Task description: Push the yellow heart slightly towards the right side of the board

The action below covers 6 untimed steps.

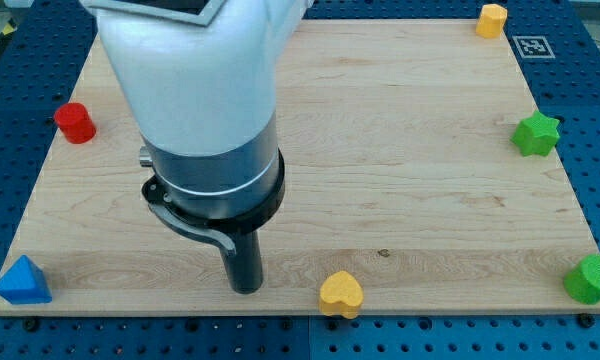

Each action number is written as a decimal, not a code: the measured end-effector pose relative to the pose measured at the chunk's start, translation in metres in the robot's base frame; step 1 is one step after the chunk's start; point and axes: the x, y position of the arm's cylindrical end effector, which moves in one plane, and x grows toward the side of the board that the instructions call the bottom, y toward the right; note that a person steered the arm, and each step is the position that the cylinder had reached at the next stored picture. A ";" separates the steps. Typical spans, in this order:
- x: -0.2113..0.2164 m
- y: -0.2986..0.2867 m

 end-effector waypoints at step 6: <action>0.019 0.015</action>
